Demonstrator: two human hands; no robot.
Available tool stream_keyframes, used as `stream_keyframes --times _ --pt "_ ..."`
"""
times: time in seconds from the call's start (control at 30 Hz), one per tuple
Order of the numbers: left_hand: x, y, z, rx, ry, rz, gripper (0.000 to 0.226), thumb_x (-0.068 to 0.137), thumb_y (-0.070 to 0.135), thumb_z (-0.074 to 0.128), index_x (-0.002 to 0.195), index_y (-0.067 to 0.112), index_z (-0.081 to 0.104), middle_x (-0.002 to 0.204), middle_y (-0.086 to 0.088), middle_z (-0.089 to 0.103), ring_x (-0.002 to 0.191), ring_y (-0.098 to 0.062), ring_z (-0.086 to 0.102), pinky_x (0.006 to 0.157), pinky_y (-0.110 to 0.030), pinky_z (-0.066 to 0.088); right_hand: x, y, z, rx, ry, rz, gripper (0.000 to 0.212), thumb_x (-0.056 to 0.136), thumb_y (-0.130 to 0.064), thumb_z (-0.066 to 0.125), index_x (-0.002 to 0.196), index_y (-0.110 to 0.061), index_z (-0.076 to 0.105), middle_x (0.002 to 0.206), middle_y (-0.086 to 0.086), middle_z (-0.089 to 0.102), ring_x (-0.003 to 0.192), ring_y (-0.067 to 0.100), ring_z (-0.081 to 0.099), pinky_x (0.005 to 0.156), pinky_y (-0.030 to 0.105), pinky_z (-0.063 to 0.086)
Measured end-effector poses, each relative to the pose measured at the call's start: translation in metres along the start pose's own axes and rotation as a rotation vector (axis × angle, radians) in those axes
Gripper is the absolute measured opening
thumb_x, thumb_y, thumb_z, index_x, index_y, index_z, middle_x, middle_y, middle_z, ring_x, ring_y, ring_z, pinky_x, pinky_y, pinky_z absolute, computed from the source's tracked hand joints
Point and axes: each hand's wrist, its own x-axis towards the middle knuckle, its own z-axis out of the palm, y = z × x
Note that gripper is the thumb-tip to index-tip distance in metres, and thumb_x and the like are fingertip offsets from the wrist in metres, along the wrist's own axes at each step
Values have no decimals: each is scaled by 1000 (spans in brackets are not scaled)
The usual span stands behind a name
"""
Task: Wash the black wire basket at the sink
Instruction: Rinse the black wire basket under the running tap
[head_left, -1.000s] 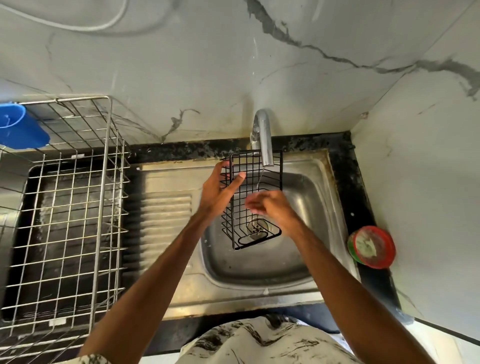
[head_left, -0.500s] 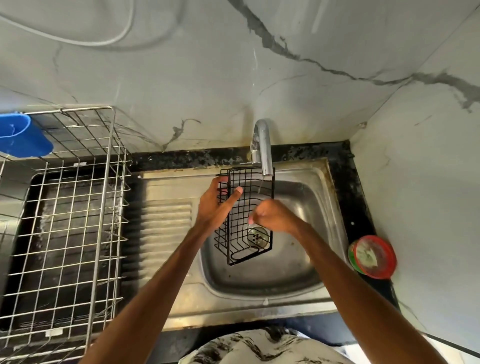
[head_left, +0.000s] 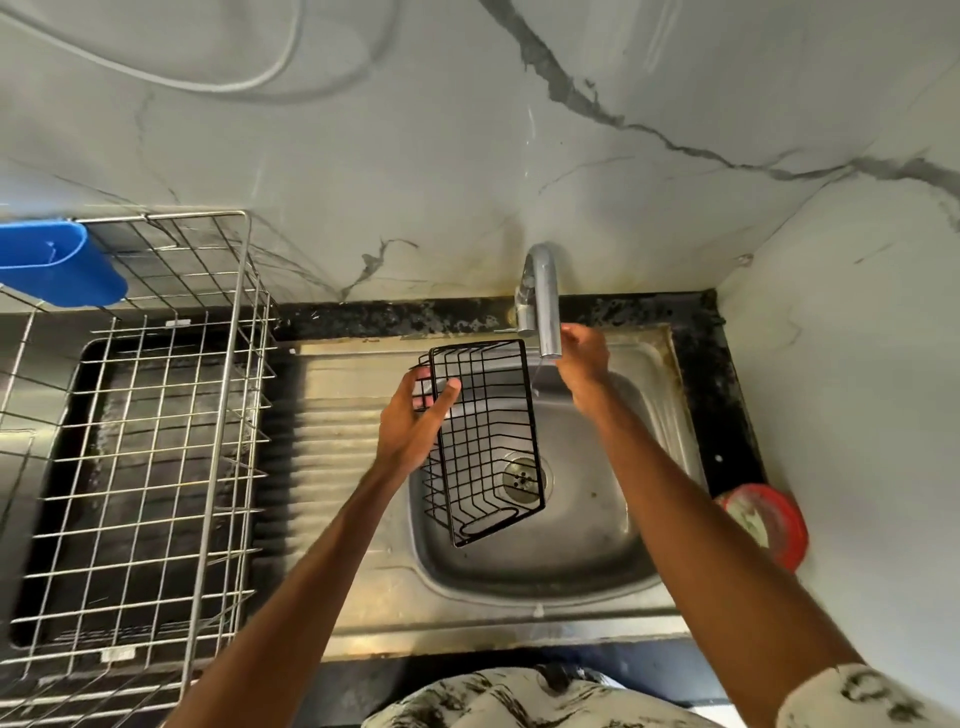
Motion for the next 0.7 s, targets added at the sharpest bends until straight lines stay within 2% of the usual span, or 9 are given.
stream_keyframes --times 0.07,0.1,0.2,0.23,0.3,0.4,0.5,0.63,0.7 --pt "4 -4 -5 0 10 1 69 89 70 63 143 28 52 104 24 65 92 7 63 87 -49 63 13 0 8 197 -200 237 44 90 -33 67 119 0 65 98 7 69 90 22 67 76 36 59" --pt "6 -8 -7 3 19 0 73 86 75 62 142 30 52 107 21 68 95 4 65 88 -49 63 18 1 12 314 -287 340 57 87 -37 68 127 2 58 112 14 66 99 26 66 73 33 57" --pt "9 -13 -10 0 23 -12 75 84 78 62 143 33 51 111 21 68 100 2 66 89 -50 62 32 5 18 539 -403 489 59 80 -19 78 130 -1 54 141 27 48 125 41 56 74 39 59" --pt "10 -14 -11 -7 19 -16 73 85 77 63 142 33 51 111 23 69 101 1 66 89 -50 62 34 5 19 626 -420 515 59 80 -14 78 132 2 53 140 28 49 123 42 57 72 42 61" --pt "12 -17 -11 -31 14 -30 72 83 77 64 140 35 53 112 21 71 103 -3 68 89 -51 62 29 -2 20 813 -405 600 38 98 -14 61 130 6 54 129 29 57 108 40 64 67 43 64" --pt "14 -19 -10 -49 1 -31 78 79 82 64 140 35 53 115 17 72 106 -8 69 90 -53 61 20 -8 23 911 -340 623 22 104 -16 51 108 4 60 103 28 69 94 38 68 79 44 61" --pt "15 -23 -10 -73 -4 -37 83 77 84 64 142 33 53 116 16 72 105 -5 69 89 -53 61 12 -15 26 938 -356 610 26 107 -16 45 104 4 61 89 27 74 81 35 74 86 40 58" --pt "12 -19 -14 -95 -12 -49 91 74 88 60 145 32 49 130 -1 69 108 -19 70 81 -47 65 5 -21 24 969 -379 627 55 107 -20 41 74 4 77 86 22 75 81 30 73 101 38 50" --pt "10 -16 -15 -103 -24 -58 94 71 87 59 146 30 48 128 -4 70 105 -24 72 68 -36 65 6 -21 23 999 -349 671 47 107 -20 43 85 6 75 89 21 75 89 29 72 102 39 52"
